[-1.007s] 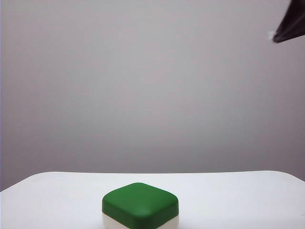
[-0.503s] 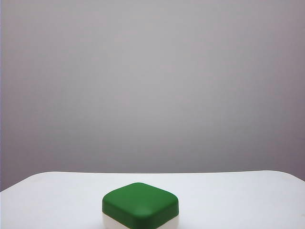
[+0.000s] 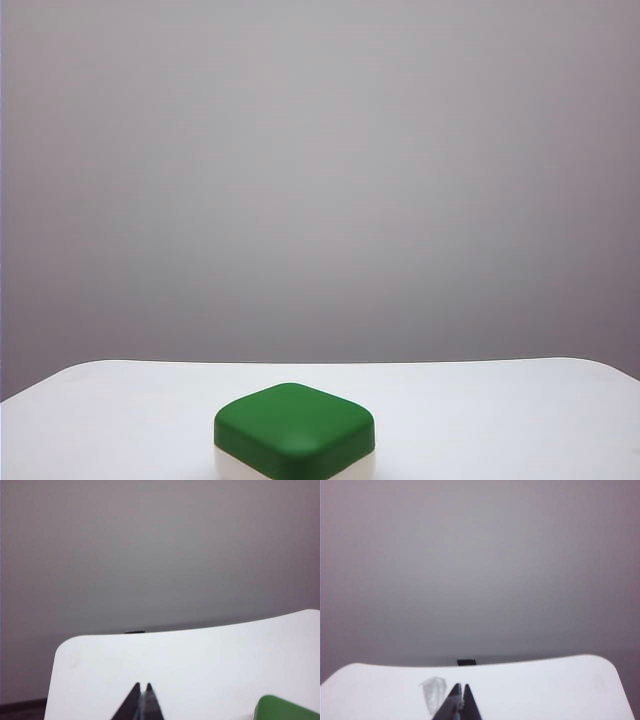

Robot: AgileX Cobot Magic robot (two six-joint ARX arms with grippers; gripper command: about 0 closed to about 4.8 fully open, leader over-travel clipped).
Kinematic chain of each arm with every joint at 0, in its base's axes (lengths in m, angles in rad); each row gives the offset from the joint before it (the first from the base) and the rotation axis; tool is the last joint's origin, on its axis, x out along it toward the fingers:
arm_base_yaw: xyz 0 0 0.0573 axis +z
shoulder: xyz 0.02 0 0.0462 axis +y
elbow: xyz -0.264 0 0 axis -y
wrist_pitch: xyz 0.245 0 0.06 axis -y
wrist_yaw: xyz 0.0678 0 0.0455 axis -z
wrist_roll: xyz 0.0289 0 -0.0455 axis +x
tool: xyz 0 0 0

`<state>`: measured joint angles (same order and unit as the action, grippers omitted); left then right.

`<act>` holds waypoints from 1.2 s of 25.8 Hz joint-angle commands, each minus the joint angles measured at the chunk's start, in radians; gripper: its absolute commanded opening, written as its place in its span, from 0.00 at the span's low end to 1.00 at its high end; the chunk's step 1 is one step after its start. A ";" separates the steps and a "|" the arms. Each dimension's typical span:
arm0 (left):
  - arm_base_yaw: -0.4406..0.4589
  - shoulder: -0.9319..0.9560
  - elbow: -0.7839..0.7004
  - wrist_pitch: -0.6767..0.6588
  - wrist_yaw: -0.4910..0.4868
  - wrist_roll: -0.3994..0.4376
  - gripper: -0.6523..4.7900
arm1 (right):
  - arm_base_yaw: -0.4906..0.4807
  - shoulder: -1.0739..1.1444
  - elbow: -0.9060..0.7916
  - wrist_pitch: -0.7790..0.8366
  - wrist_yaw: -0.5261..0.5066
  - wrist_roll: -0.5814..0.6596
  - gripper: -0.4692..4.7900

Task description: Pick up the foam mahjong on the table and turn it over.

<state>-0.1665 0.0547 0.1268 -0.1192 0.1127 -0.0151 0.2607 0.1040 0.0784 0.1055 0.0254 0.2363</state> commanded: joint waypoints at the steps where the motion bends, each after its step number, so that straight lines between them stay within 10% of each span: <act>1: 0.000 0.000 -0.013 0.018 0.004 0.007 0.11 | 0.001 -0.037 -0.042 -0.011 -0.018 0.004 0.08; 21: 0.003 -0.054 -0.101 0.068 -0.026 -0.094 0.11 | 0.000 -0.077 -0.077 -0.203 -0.024 -0.047 0.08; 31: 0.005 -0.054 -0.121 -0.053 -0.227 -0.090 0.11 | 0.001 -0.074 -0.077 -0.288 0.051 -0.050 0.08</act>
<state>-0.1627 0.0010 0.0036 -0.1425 -0.0921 -0.1055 0.2607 0.0303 0.0074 -0.1860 0.0624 0.1894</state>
